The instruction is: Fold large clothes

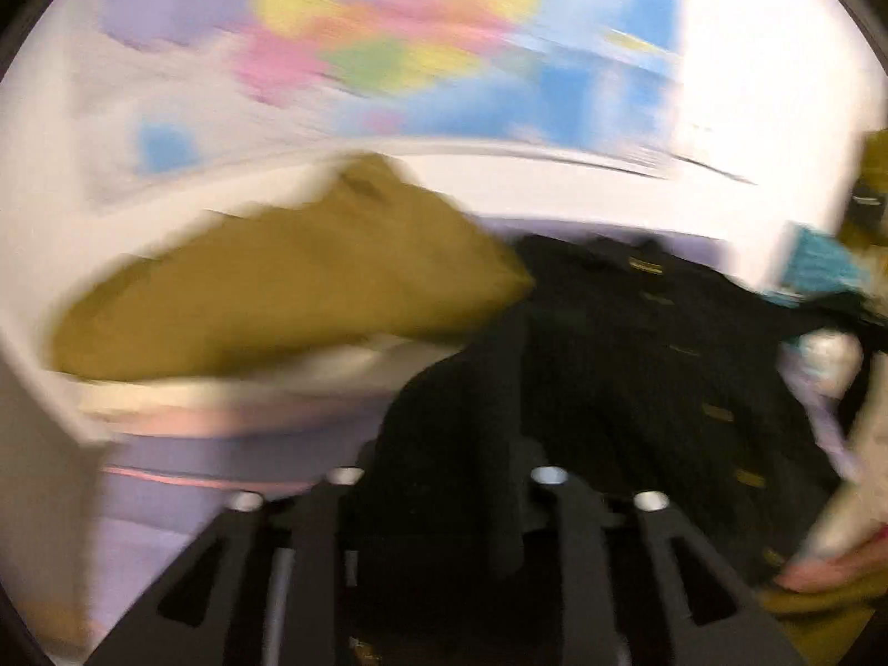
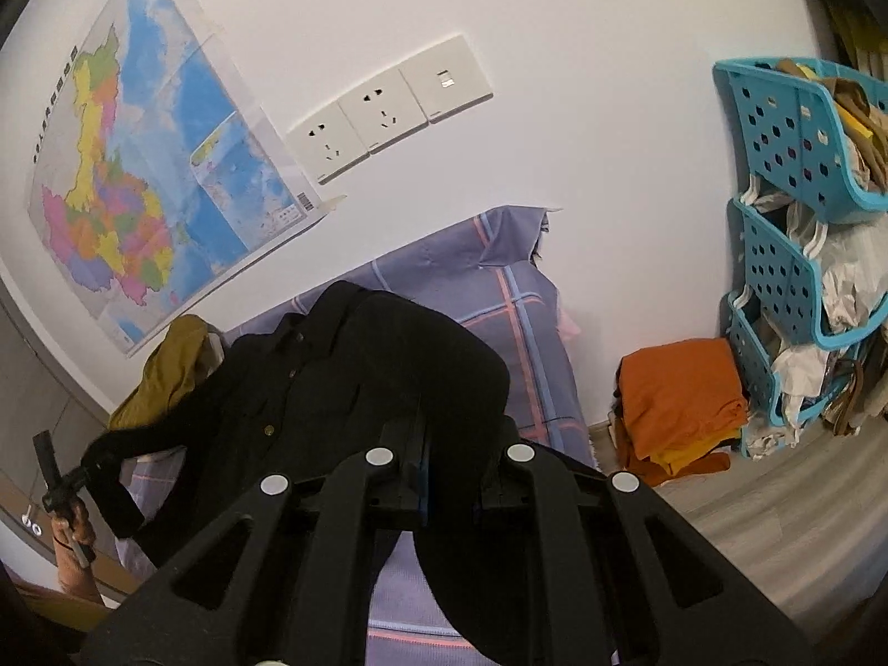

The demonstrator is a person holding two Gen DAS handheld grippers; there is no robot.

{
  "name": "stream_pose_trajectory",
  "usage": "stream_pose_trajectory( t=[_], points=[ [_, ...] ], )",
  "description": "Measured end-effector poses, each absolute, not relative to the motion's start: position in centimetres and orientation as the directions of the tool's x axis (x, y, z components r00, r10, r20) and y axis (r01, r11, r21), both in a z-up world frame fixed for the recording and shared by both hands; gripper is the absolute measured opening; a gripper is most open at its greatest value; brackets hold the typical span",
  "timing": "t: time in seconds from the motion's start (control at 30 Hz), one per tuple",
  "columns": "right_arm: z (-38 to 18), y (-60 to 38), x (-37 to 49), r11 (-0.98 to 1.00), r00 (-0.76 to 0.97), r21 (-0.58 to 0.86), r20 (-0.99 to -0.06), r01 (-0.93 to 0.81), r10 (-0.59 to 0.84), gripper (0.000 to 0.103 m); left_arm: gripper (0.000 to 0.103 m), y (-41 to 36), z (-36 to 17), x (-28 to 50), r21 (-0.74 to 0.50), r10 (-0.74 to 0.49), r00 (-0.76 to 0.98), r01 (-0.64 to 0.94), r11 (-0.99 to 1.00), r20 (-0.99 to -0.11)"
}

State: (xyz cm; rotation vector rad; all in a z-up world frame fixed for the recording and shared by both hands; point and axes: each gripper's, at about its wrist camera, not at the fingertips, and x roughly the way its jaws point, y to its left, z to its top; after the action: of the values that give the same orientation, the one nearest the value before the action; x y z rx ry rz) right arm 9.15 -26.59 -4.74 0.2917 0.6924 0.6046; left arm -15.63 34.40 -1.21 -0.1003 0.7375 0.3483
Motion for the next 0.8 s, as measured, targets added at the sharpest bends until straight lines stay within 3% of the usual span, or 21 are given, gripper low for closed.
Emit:
stream_pose_trajectory(
  t=[0.03, 0.1, 0.17, 0.27, 0.4, 0.6, 0.8],
  points=[
    [-5.0, -26.7, 9.3, 0.791, 0.609, 0.447, -0.509, -0.417, 0.609, 0.010, 0.071, 34.9, -1.4, -15.7, 0.057, 0.308, 0.667, -0.370, 0.927, -0.679],
    [-5.6, -26.7, 9.4, 0.785, 0.600, 0.462, -0.511, -0.413, 0.616, 0.010, 0.070, 35.5, -3.2, -15.4, 0.234, 0.500, 0.522, -0.493, 0.838, -0.691],
    [-6.0, -26.4, 9.6, 0.781, 0.591, 0.470, -0.516, -0.410, 0.621, 0.010, 0.070, 34.9, -5.1, -14.9, 0.306, 0.540, 0.443, -0.496, 0.812, -0.715],
    [-6.3, -25.8, 9.7, 0.774, 0.566, 0.471, -0.529, -0.424, 0.632, 0.013, 0.070, 33.0, -5.9, -15.6, 0.147, 0.378, 0.549, -0.418, 0.896, -0.745],
    [-5.3, -25.5, 9.2, 0.786, 0.569, 0.446, -0.543, -0.428, 0.618, 0.014, 0.076, 29.5, -3.4, -17.0, 0.003, 0.176, 0.743, -0.228, 0.974, -0.646],
    [-0.8, -22.8, 7.4, 0.746, 0.542, 0.410, -0.514, -0.525, 0.664, 0.015, 0.079, 25.4, -1.7, -14.1, 0.006, 0.034, 0.807, -0.038, 0.999, -0.589],
    [1.3, -11.8, 6.1, 0.639, 0.372, 0.354, -0.583, -0.683, 0.722, 0.031, 0.080, 21.5, -2.2, -7.8, -0.085, -0.193, 0.789, 0.177, 0.981, -0.583]
  ],
)
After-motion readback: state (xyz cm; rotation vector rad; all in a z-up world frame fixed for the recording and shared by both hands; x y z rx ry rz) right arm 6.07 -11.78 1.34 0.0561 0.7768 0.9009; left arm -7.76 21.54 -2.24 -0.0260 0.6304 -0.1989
